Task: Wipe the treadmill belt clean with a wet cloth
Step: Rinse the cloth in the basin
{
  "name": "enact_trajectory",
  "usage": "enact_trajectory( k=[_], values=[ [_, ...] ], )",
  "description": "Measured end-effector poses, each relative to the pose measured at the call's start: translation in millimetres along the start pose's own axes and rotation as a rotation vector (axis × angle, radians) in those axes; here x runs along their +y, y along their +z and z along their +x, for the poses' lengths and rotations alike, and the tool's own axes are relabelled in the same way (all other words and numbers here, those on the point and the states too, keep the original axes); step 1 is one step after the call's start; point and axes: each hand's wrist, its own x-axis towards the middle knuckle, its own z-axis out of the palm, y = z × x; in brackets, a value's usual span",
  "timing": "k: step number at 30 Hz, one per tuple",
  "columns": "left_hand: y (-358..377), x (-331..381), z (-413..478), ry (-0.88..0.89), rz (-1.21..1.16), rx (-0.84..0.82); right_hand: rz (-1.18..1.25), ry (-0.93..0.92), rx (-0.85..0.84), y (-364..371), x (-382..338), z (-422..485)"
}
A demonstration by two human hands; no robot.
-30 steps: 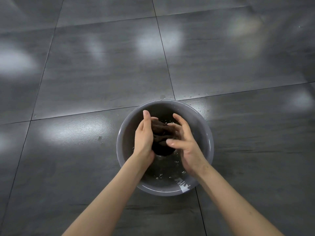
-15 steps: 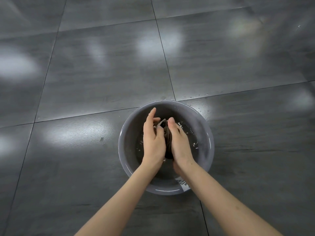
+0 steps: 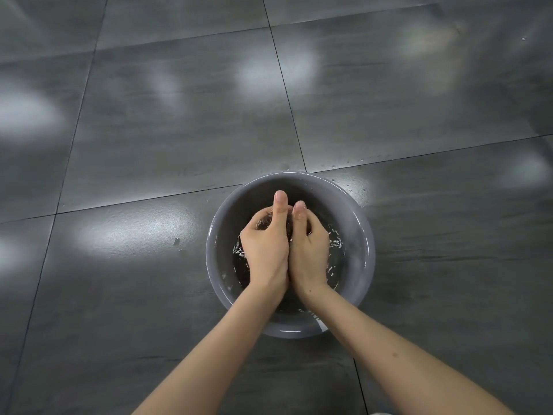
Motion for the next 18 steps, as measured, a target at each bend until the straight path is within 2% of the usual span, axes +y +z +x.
enact_trajectory(
  k=[13,18],
  values=[
    [-2,-9,5,0.0,0.049,0.033,-0.075,-0.052,0.005,-3,2,0],
    [-5,-13,10,-0.012,0.061,0.054,-0.141,-0.06,-0.041,-5,2,0]
  ],
)
